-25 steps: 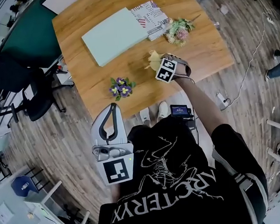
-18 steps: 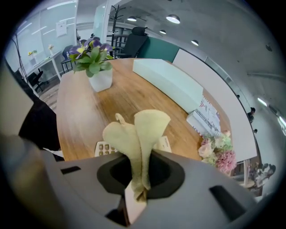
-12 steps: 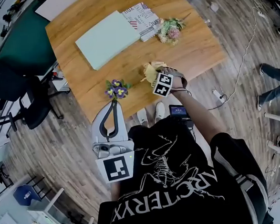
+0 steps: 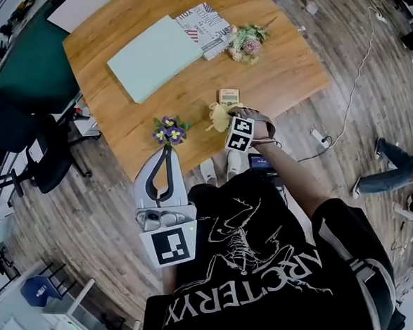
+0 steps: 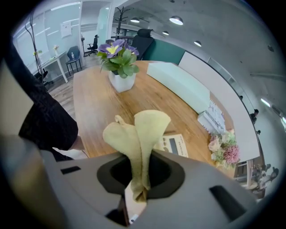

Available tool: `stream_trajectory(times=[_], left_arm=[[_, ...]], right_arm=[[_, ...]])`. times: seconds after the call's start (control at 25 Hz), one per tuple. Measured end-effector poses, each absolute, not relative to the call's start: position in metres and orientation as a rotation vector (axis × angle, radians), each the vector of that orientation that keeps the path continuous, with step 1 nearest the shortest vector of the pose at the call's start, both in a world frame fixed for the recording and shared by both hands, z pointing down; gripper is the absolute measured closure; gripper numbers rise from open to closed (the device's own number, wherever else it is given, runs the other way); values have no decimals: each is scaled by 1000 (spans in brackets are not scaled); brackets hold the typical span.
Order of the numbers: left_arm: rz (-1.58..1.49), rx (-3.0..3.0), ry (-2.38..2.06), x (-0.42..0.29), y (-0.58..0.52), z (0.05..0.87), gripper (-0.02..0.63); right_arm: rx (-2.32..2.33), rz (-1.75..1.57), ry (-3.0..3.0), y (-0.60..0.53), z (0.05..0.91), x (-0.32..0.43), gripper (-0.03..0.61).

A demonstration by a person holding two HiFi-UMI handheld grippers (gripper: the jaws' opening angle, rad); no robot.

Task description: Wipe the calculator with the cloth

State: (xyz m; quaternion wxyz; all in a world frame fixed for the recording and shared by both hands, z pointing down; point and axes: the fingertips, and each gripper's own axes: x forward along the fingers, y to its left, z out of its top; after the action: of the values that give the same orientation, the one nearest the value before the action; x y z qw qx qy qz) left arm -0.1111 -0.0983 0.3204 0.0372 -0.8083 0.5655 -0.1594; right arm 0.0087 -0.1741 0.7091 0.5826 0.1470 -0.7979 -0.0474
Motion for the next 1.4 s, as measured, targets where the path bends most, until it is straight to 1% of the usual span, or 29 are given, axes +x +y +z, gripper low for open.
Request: stream_trajectory(times=[0.32, 0.64, 0.76, 0.84, 0.96, 1.2, 1.4], left_arm=[[-479, -2498, 1703, -108, -99, 320, 604], [-469, -2497, 1706, -111, -100, 321, 604], [-479, -2497, 1686, -113, -101, 319, 604], [-474, -2495, 1670, -114, -104, 317, 603], [-454, -2504, 1647, -112, -112, 315, 603], [-403, -2553, 1593, -99, -129, 312, 604], [-368, -2558, 1546, -86, -135, 302, 603]], right_arm=[[274, -99, -1865, -137, 710, 2, 522], [169, -11, -1874, -97, 729, -2, 522], [221, 21, -1930, -98, 714, 0, 522], [308, 24, -1999, -105, 683, 4, 522], [498, -29, -2120, -125, 615, 21, 522], [1108, -93, -2359, -160, 447, 98, 522], [1442, -228, -2541, -155, 329, 133, 522]])
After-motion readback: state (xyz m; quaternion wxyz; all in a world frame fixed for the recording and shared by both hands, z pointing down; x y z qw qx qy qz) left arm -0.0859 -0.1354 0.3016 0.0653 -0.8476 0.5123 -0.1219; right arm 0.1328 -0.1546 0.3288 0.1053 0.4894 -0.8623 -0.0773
